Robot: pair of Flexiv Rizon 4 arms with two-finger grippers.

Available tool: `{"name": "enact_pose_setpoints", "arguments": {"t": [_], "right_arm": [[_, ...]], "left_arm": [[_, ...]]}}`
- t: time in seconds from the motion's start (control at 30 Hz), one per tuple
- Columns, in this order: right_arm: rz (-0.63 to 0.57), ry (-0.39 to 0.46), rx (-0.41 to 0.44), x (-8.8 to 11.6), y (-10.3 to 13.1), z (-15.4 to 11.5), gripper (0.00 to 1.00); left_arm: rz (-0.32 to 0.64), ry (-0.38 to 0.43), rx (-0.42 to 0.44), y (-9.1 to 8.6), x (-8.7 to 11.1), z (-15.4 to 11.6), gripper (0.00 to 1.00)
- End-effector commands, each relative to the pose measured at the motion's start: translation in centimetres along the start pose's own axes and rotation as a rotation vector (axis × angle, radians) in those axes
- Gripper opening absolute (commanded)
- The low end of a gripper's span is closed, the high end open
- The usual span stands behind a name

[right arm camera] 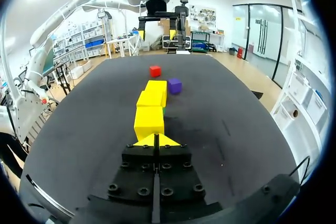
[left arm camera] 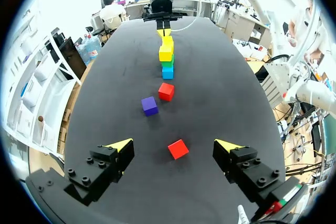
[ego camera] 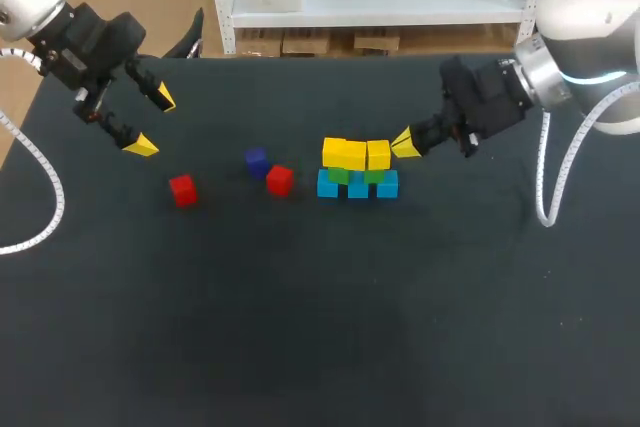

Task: Place the blue cubes, place green cubes on the blue cubes, place the yellow cubes on the green cubes, then place the red cubes on the yellow cubes, and place purple cube on the red cubes.

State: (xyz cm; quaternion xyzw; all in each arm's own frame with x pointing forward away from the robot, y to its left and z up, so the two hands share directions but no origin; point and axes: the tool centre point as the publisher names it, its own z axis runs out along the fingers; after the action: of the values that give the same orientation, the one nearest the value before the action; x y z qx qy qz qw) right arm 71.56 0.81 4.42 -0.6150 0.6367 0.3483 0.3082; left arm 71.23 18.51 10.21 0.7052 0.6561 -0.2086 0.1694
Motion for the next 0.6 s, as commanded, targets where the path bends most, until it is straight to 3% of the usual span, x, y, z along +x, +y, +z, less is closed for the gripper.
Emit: {"name": "enact_pose_setpoints", "arguments": {"t": [0.03,0.6], "right_arm": [[0.000,0.001,-0.004,-0.14,-0.03,0.22,0.00],[0.012,0.008,-0.001,0.28,0.06,0.23,0.00]], "left_arm": [[0.001,0.000,0.002,0.11,0.04,0.00,1.00],[0.001,0.000,0.002,0.11,0.04,0.00,1.00]]}}
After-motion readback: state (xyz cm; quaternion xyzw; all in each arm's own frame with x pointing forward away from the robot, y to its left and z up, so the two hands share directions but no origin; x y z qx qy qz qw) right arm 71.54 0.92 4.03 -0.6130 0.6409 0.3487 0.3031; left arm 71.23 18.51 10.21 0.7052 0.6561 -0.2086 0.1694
